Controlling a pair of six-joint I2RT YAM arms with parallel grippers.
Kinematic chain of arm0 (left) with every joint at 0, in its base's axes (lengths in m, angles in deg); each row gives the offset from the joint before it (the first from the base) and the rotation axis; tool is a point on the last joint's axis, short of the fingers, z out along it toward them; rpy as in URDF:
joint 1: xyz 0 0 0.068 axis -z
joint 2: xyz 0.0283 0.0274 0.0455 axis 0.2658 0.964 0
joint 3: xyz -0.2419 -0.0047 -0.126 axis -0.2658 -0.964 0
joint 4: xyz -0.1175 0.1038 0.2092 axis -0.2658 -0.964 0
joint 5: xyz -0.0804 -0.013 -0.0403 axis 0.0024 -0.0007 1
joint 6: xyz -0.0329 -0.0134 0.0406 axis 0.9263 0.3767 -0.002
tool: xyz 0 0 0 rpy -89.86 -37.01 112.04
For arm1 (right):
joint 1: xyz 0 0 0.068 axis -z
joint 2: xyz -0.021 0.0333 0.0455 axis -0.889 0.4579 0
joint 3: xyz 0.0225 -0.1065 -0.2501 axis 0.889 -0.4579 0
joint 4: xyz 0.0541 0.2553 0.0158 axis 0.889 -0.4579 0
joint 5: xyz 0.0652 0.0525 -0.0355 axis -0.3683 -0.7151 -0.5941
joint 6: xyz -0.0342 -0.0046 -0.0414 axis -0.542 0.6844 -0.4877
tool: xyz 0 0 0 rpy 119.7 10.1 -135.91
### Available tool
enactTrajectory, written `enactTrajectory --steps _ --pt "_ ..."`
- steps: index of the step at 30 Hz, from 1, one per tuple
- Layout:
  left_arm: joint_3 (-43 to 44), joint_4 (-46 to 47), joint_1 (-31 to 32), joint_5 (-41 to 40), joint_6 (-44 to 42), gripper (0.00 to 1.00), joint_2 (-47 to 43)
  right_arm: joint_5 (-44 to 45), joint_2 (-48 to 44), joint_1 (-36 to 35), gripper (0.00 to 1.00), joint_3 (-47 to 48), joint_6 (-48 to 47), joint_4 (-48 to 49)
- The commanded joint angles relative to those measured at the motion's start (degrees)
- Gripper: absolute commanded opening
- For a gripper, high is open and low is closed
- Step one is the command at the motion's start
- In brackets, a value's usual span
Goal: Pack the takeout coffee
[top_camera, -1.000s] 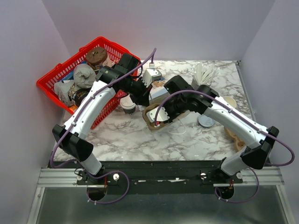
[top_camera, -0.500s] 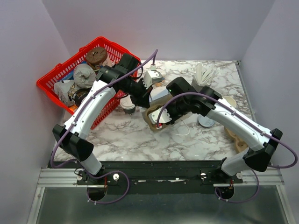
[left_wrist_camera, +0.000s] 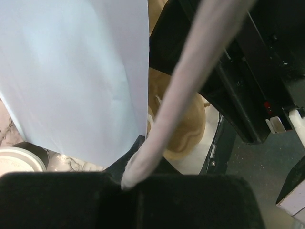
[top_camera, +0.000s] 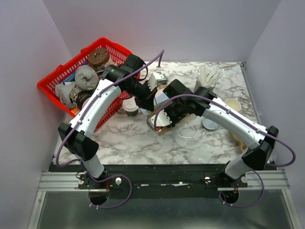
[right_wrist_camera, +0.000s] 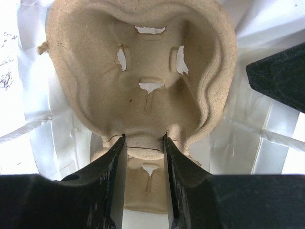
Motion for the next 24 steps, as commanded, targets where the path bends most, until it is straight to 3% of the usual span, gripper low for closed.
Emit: enactTrajectory --steps 1,6,11,15,21,24 --pt "2.12 -4.80 -0.13 2.38 -1.83 0.00 1.97 3.10 -0.01 -0.39 0.01 2.61 -0.44 -2.44" --pt "3.88 -5.50 -0.14 1.85 -2.01 0.00 2.93 3.00 -2.92 -0.39 0.00 -2.03 0.44 1.06" --pt "6.76 -4.97 -0.14 3.17 1.51 0.00 5.21 2.74 1.98 -0.48 0.00 0.50 1.93 0.28" --pt "8.71 -4.45 -0.14 3.96 2.92 0.10 7.06 1.95 5.68 -0.39 0.01 5.07 2.64 -2.18" --pt "9.33 -3.75 -0.14 2.74 3.36 0.23 7.33 1.95 6.22 -0.39 0.00 3.06 2.55 0.19" --pt "10.55 -4.18 -0.22 2.56 3.18 0.19 7.85 2.13 6.40 -0.39 0.01 2.79 2.46 1.85"
